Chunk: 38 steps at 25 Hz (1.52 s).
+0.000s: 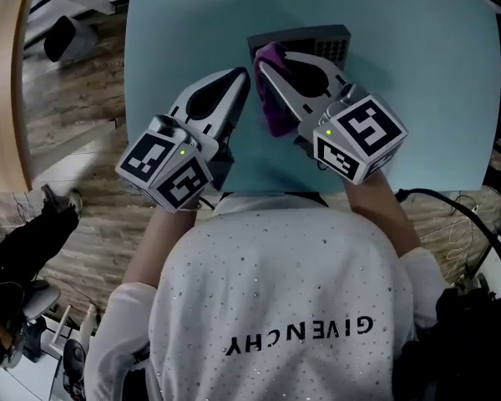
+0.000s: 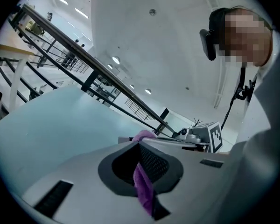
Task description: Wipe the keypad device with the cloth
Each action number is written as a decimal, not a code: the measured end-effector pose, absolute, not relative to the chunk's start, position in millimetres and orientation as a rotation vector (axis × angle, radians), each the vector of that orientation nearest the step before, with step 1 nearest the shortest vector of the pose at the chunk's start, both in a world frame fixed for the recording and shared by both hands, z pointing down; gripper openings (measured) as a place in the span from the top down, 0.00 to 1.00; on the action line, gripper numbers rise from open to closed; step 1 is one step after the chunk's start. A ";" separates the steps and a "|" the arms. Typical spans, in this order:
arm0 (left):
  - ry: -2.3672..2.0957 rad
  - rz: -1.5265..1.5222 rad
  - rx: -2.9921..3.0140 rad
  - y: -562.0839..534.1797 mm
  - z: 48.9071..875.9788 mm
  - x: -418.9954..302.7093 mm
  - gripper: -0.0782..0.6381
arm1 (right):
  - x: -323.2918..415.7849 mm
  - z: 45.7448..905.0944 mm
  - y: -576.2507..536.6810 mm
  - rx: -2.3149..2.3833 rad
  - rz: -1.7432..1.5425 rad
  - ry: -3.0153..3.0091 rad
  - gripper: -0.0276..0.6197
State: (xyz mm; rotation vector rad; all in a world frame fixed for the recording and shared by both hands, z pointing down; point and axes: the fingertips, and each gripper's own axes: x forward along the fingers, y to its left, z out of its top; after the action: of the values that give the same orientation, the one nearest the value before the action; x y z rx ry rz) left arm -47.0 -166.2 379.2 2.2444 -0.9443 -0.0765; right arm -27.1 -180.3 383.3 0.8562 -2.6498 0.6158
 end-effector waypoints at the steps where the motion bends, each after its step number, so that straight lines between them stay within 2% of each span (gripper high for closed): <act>1: -0.930 -0.084 2.237 -167.7 381.3 -47.1 0.89 | -25.2 384.9 -182.9 0.880 0.620 -2.638 0.94; 11: -0.765 -0.037 2.244 -161.6 394.9 -30.4 0.89 | 61.5 390.4 -199.7 1.245 0.614 -2.414 0.94; 22: -0.829 -0.017 2.280 -169.4 392.0 -42.4 0.89 | 106.9 397.8 -207.8 1.353 0.538 -2.329 0.94; 27: -0.844 -0.017 2.297 -164.6 386.1 -45.9 0.89 | 127.0 399.9 -212.1 1.479 0.621 -2.266 0.94; 30: -0.870 -0.008 2.279 -162.9 386.6 -48.4 0.89 | 116.9 394.7 -207.8 1.478 0.695 -2.311 0.94; 38: -0.930 0.003 2.277 -161.0 384.3 -50.0 0.89 | 25.5 385.7 -180.6 1.149 0.677 -2.504 0.94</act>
State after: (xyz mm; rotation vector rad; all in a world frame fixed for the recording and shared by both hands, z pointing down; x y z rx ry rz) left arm -50.0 -161.0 384.3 2.2770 -0.9299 0.0028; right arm 25.5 -180.6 385.7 1.1488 -2.5043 0.6775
